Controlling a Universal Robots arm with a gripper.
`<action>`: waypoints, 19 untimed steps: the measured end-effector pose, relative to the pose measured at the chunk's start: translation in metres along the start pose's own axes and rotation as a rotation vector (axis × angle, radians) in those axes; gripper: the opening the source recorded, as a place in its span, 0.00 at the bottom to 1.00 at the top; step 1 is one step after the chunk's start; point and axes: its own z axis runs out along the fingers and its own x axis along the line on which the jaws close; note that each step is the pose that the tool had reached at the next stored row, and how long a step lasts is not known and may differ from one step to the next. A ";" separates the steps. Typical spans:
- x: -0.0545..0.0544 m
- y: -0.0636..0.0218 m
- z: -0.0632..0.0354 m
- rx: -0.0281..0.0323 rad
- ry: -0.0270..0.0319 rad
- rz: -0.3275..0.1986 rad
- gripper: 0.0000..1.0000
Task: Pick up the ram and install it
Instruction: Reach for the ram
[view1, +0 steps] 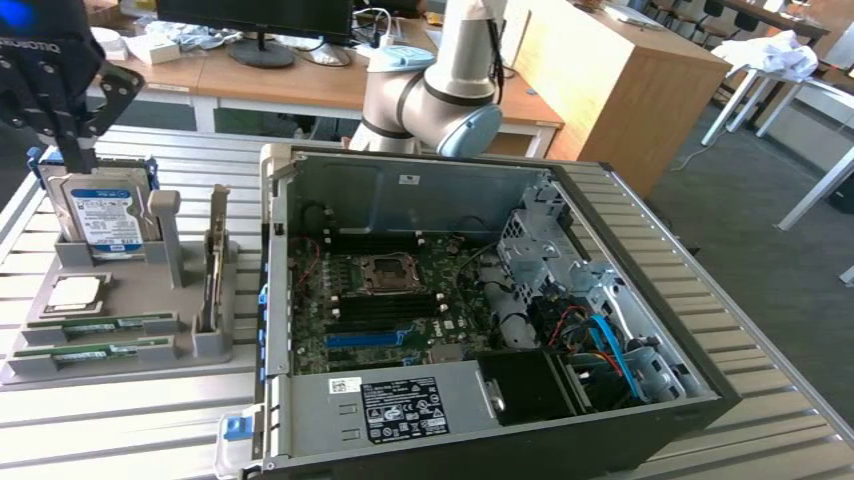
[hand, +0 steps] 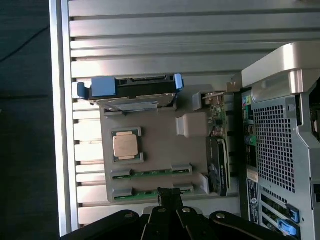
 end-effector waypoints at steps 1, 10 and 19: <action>0.002 -0.0001 0.0000 0.0000 0.0000 0.000 0.10; 0.008 -0.0002 -0.0002 0.0000 0.0000 0.000 0.10; 0.008 -0.0047 -0.0003 0.0000 0.0000 0.000 0.10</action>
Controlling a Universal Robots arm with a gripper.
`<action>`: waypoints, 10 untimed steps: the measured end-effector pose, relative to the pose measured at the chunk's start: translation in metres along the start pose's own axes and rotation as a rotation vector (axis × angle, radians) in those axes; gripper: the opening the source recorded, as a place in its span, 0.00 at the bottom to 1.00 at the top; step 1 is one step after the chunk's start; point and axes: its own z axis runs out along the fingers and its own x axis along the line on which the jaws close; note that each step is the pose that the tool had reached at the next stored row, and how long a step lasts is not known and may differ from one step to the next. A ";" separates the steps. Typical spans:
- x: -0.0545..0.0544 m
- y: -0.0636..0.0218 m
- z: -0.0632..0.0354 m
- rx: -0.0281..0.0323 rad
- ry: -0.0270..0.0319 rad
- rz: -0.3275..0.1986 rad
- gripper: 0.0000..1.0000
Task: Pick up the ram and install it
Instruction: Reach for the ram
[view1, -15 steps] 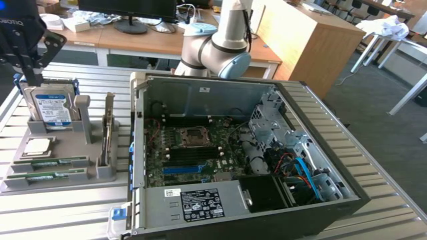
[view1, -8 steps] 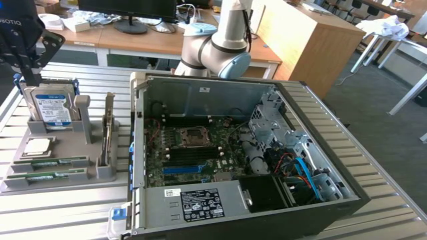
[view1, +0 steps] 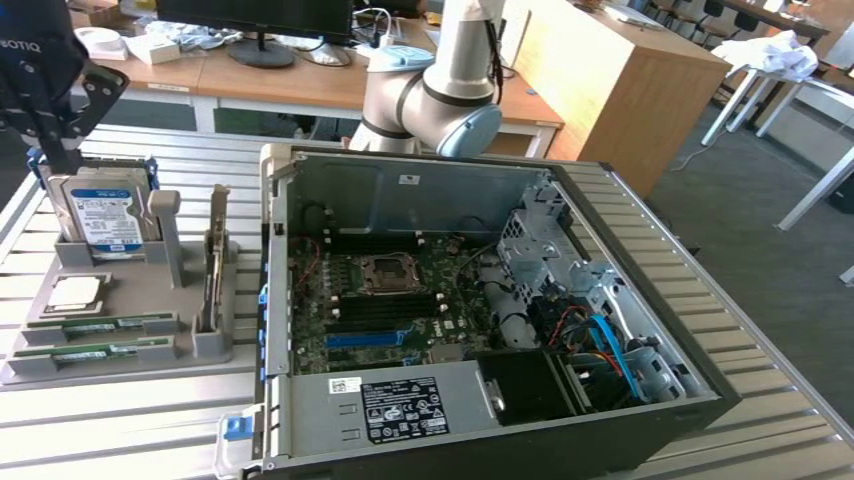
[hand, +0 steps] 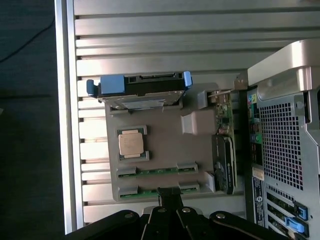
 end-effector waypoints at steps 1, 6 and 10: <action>0.000 -0.0013 -0.0001 0.0000 0.0001 0.000 0.10; -0.001 -0.0082 -0.0003 0.0000 0.0000 0.000 0.10; -0.001 -0.0134 -0.0006 0.0000 0.0001 0.000 0.10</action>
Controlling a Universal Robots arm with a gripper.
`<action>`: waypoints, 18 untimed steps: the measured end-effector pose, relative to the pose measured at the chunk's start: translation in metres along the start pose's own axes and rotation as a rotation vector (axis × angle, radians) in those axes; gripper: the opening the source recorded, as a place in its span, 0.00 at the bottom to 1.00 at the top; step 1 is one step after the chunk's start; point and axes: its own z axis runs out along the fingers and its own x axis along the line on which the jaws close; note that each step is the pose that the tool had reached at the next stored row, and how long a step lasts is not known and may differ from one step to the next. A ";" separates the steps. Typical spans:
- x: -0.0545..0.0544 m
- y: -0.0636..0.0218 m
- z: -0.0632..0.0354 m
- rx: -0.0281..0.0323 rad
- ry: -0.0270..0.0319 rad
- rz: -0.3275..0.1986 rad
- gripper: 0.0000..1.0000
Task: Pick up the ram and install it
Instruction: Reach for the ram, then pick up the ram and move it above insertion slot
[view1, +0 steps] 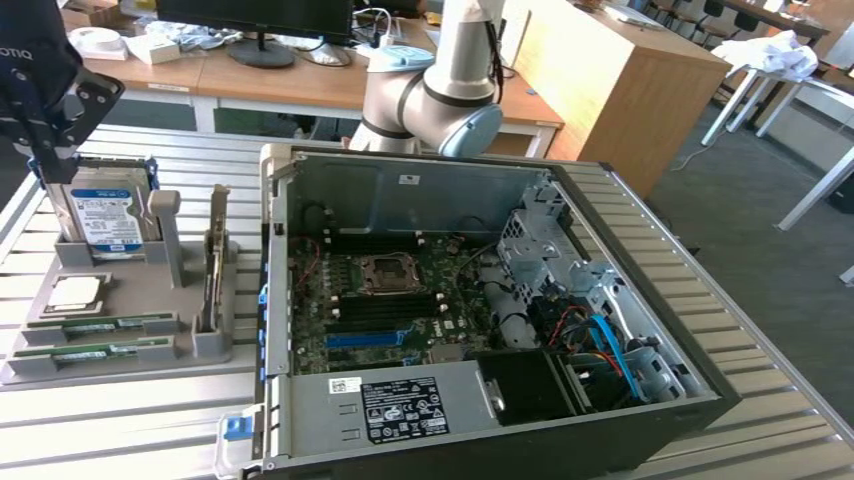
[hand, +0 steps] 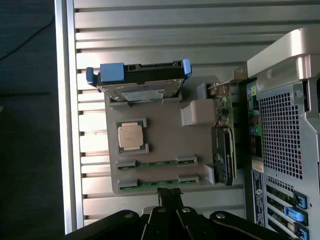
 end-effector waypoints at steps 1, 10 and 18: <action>0.000 -0.0010 0.0000 -0.0001 -0.0001 0.000 0.10; 0.000 -0.0025 -0.0001 0.0000 -0.0001 0.000 0.10; 0.000 -0.0025 -0.0001 -0.0001 0.0000 -0.003 0.10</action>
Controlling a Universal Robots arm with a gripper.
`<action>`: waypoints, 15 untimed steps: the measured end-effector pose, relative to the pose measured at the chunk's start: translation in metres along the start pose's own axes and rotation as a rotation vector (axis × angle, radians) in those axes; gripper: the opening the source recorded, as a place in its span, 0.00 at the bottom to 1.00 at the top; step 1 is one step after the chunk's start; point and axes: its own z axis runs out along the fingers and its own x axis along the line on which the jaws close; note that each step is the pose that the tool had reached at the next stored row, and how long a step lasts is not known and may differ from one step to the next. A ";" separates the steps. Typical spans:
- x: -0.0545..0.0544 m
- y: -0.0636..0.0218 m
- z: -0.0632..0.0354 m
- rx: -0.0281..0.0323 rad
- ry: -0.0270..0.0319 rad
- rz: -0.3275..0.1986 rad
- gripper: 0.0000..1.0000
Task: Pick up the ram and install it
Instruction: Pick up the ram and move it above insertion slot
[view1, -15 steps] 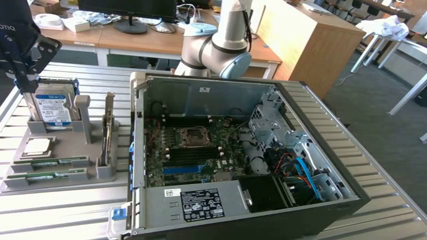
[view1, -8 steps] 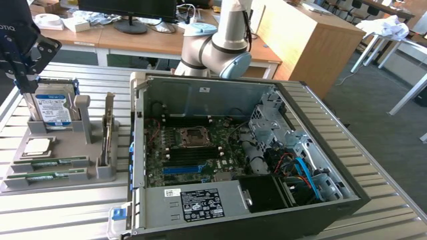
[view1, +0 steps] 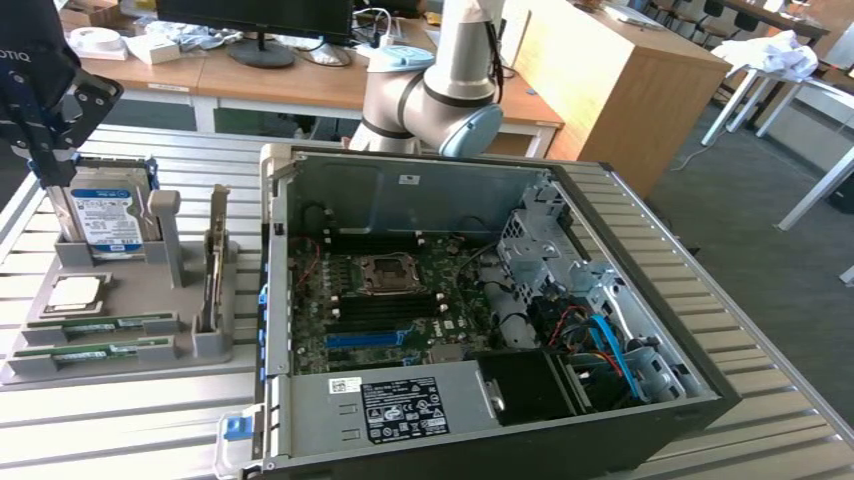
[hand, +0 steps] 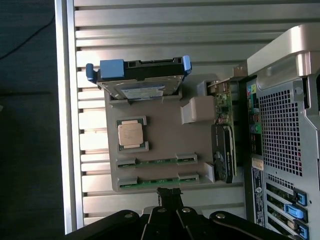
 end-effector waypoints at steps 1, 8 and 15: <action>0.000 0.0000 0.0000 0.0000 0.0002 -0.004 0.10; 0.000 0.0000 0.0000 -0.0019 0.0039 -0.086 0.10; 0.000 0.0000 0.0001 -0.0046 0.0093 -0.207 0.10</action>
